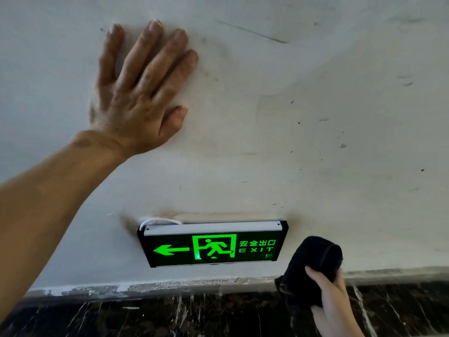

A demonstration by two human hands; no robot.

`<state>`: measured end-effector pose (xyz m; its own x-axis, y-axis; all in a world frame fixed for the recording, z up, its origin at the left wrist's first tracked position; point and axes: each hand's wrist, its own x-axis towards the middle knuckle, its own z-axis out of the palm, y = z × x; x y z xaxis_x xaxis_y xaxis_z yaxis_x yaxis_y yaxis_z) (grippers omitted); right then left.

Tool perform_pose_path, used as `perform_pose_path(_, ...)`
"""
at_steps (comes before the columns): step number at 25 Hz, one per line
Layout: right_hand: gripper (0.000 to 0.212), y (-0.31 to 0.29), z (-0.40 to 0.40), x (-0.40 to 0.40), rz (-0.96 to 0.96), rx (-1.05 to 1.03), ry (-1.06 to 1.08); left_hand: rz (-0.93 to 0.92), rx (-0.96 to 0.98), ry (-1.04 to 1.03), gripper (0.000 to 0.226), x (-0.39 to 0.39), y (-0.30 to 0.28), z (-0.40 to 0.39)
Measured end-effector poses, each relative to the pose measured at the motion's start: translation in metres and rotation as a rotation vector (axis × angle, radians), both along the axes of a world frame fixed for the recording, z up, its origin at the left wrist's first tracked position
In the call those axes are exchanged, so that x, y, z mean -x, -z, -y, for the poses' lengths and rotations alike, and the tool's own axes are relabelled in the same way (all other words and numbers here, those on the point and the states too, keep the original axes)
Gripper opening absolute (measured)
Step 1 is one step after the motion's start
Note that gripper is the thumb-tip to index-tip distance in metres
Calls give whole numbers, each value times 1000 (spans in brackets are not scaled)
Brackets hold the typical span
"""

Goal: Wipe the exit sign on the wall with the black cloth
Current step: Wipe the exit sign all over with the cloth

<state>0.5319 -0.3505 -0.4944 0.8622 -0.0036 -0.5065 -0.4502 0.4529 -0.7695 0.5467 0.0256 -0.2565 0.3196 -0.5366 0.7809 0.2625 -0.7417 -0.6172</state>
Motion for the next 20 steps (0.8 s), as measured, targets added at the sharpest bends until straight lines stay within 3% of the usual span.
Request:
perform_pose_path(4, 38, -16, -13, -27, 258, 382, 68, -2, 0, 3, 65, 1, 0, 2)
perform_pose_path(7, 50, -20, -25, -44, 424, 592, 47, -1, -8, -6, 65, 1, 0, 3)
perform_pose_path(10, 60, -17, -37, -48, 498, 630, -9, -1, -10, -15, 66, 1, -1, 1)
perform_pose_path(13, 57, -6, -43, -46, 558, 668, -83, -7, -2, -16, 65, 1, 2, 3)
perform_pose_path(20, 56, 12, -48, -47, 496, 660, -53, -16, 0, -17, 65, 3, 0, 5)
